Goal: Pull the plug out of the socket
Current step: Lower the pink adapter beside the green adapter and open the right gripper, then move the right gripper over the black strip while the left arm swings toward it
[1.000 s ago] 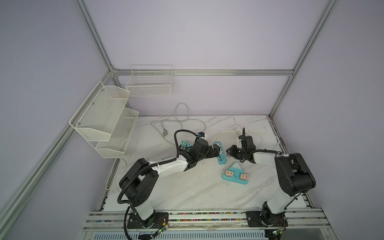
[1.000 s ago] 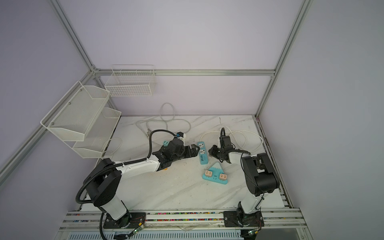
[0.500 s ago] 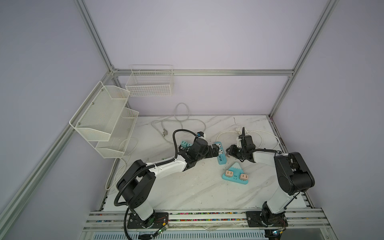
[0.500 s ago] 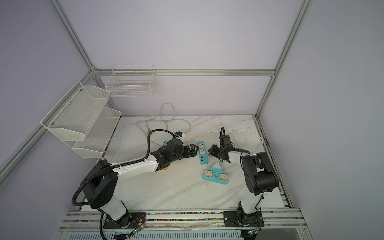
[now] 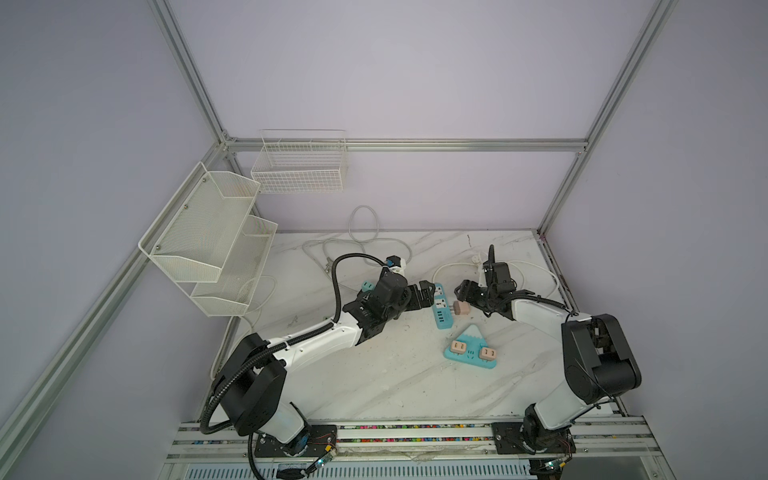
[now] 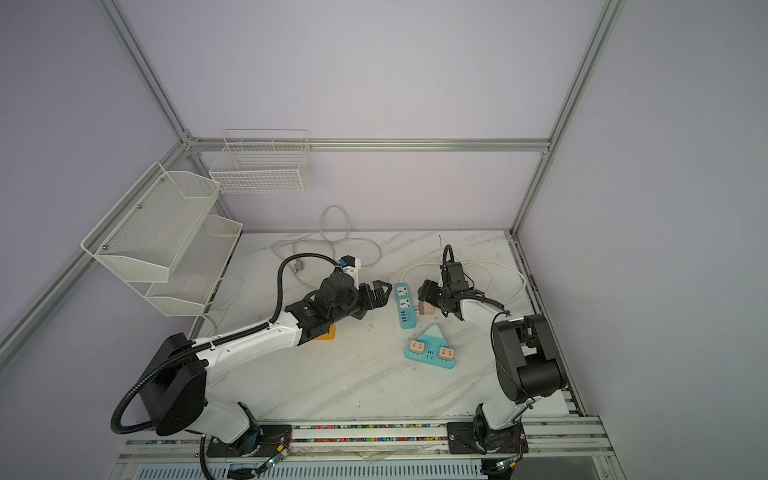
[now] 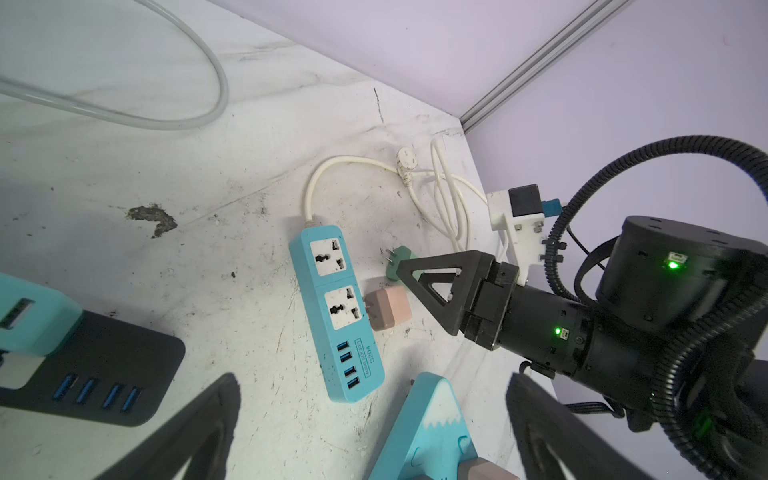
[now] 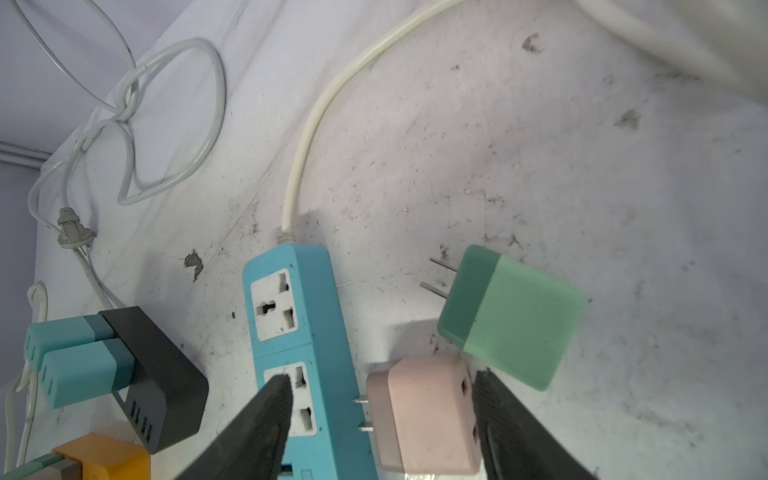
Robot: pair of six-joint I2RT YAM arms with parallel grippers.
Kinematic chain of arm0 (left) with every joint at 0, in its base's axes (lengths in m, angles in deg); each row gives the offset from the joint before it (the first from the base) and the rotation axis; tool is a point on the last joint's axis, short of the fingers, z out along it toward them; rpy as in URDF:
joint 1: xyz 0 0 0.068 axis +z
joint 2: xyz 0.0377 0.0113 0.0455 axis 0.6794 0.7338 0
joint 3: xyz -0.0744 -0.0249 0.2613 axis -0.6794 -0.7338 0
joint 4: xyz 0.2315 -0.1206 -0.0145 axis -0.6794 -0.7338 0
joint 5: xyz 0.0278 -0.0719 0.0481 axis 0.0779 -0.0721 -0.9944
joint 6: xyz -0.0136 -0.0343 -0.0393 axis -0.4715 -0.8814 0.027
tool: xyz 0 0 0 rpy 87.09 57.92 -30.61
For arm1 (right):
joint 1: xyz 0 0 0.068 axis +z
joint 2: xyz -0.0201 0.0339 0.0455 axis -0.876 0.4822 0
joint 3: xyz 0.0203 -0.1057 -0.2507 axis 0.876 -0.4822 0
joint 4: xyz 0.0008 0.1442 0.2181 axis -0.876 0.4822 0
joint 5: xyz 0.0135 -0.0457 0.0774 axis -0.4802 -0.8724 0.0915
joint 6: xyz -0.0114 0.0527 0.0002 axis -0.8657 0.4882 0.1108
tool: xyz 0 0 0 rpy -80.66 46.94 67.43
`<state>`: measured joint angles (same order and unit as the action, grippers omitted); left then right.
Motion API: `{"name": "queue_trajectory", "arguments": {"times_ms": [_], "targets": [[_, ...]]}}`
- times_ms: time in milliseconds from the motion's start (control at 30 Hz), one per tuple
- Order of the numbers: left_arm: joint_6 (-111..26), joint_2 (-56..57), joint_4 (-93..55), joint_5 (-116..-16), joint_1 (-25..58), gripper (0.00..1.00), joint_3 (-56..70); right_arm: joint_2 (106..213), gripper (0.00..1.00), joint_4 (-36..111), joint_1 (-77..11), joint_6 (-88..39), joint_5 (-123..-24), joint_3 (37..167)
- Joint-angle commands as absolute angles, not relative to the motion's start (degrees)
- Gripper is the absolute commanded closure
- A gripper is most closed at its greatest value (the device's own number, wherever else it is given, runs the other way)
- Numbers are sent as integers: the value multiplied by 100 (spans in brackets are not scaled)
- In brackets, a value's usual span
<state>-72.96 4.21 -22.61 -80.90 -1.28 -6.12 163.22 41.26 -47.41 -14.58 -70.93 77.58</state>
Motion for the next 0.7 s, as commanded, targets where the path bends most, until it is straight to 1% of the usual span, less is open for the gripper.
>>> {"name": "queue_trajectory", "arguments": {"times_ms": [0, 167, 300, 367, 433, 667], "targets": [[-7108, 20, -2288, -8237, -37, 0, -1001, 15906, 25, 4594, -4702, -1614, -7395, 8025], [-6991, -618, -2419, -8254, 52, 0, -1317, 15707, 23, 5033, -4369, -1865, -7674, 8452], [-6931, -1038, -2700, -8434, 109, 0, -1600, 15749, 23, 5183, -3846, -2066, -7936, 8767], [-6876, -1256, -2810, -8532, 157, 0, -1737, 15940, 23, 5269, -3523, -2178, -7981, 8983], [-6803, -1506, -3216, -8728, 225, 0, -1818, 16148, 23, 5276, -3250, -2283, -7961, 9140], [-6812, -2359, -3695, -9355, 314, 0, -2326, 16806, 23, 4652, -2437, -2336, -8027, 9534]]}}
